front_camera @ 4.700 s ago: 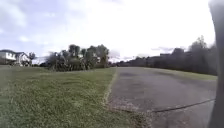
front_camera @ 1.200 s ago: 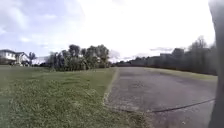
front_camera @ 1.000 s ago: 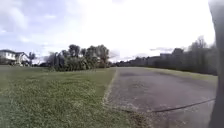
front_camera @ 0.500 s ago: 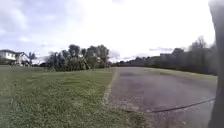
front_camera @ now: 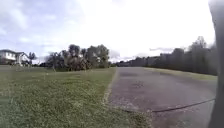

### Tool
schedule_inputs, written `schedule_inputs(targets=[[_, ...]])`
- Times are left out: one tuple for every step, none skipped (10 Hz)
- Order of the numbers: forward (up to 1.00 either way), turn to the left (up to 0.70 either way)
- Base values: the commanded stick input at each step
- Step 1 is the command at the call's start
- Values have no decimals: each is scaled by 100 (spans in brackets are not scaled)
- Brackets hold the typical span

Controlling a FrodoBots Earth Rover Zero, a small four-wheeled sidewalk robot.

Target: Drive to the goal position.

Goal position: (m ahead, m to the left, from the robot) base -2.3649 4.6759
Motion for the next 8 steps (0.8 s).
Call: schedule_inputs(targets=[[1, 0], [3, 0], [4, 0], [2, 0], [0, 0], [0, 0], [0, 0], [0, 0]])
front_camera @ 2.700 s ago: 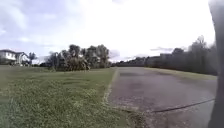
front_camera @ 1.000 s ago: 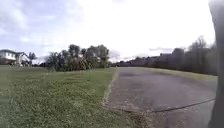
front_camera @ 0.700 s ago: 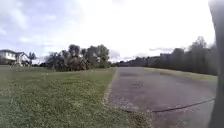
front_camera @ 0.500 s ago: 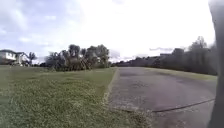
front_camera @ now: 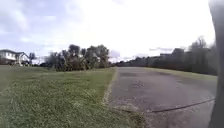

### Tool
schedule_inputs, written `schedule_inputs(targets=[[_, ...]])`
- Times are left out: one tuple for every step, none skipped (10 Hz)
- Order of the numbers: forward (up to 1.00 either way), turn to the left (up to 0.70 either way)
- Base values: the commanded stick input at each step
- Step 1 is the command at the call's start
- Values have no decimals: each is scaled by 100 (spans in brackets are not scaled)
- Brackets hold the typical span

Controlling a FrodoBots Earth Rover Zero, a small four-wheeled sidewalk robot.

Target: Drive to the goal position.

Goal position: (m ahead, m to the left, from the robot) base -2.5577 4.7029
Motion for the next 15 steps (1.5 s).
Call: schedule_inputs(targets=[[0, 0], [0, 0], [0, 0], [0, 0], [0, 0], [1, 0], [4, 0], [0, 0], [0, 0], [0, 0], [0, 0], [0, 0], [0, 0], [0, 0], [0, 0]])
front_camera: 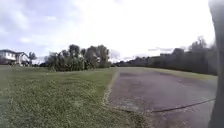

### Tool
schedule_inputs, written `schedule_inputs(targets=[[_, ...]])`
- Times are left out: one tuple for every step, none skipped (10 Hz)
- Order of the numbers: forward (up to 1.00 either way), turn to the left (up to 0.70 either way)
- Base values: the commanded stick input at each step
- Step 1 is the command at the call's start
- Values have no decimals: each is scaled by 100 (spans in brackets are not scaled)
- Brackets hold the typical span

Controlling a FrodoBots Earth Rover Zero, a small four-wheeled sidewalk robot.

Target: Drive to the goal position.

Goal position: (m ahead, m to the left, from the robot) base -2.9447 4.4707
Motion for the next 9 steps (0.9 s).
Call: schedule_inputs(targets=[[0, 0], [1, 0], [3, 0], [4, 0], [4, 0], [2, 0], [0, 0], [0, 0], [0, 0]])
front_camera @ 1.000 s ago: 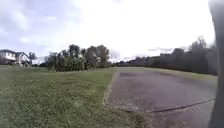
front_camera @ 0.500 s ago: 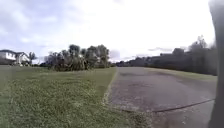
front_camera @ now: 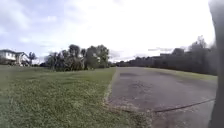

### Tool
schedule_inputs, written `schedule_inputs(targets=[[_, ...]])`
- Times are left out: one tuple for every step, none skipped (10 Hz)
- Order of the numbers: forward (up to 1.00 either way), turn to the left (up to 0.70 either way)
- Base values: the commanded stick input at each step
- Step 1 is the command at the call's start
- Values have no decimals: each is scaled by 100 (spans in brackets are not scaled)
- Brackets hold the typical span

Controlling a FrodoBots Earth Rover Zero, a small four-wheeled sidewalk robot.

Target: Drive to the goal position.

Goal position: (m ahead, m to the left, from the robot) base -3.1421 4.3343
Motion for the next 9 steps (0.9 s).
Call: schedule_inputs(targets=[[0, 0], [0, 0], [0, 0], [0, 0], [0, 0], [0, 0], [3, 0], [3, 0], [0, 0]])
